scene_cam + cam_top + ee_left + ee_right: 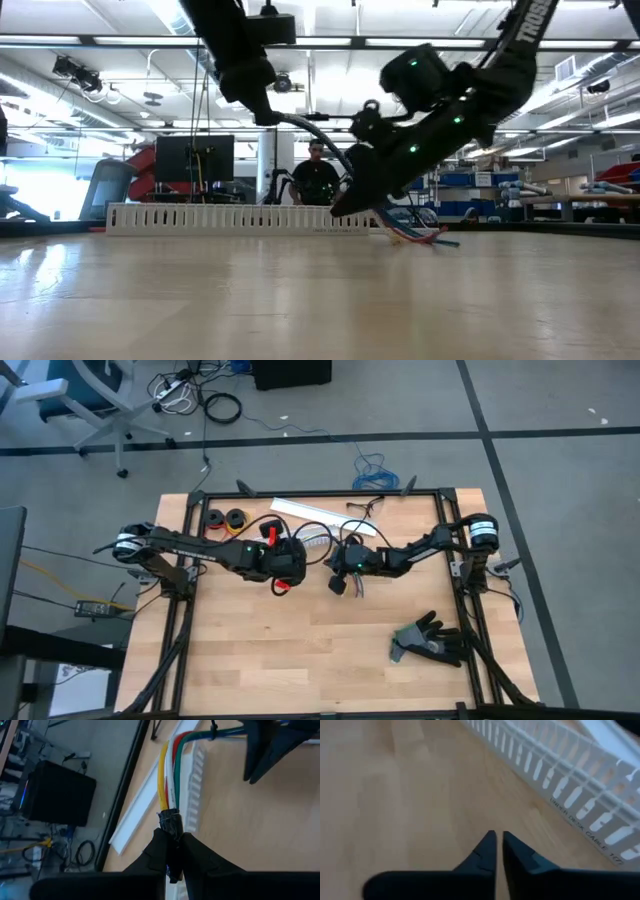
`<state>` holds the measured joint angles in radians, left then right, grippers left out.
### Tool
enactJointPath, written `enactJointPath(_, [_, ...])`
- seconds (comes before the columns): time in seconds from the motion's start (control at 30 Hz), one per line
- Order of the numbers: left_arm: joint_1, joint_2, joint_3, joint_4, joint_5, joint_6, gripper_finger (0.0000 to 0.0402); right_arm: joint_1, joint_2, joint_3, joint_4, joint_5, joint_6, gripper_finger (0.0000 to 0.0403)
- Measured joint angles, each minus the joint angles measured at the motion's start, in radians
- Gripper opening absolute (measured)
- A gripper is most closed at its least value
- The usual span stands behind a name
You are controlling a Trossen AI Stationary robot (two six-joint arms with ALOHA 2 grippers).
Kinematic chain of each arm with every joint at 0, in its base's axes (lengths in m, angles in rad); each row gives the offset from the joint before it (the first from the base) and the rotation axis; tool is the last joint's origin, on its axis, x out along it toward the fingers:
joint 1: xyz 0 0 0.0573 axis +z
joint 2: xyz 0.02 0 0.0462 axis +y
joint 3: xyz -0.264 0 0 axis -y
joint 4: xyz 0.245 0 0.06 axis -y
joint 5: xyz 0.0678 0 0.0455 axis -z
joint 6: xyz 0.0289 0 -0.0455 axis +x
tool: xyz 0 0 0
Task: Ziptie cables
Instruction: Put the zip tied cables in the cable duct
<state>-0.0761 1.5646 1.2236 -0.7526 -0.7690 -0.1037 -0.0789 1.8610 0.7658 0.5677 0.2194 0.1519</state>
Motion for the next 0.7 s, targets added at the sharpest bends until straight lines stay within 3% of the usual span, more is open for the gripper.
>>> enactJointPath(0.37, [-0.001,-0.002,-0.01,-0.226,-0.05,-0.144,0.0039,-0.061,0.001,0.067,-0.284,0.001,0.028,0.0003])
enactJointPath(0.7, [-0.021,-0.102,-0.233,-0.178,-0.041,-0.273,0.0039,-0.07,0.001,0.067,-0.3,0.103,0.028,0.0])
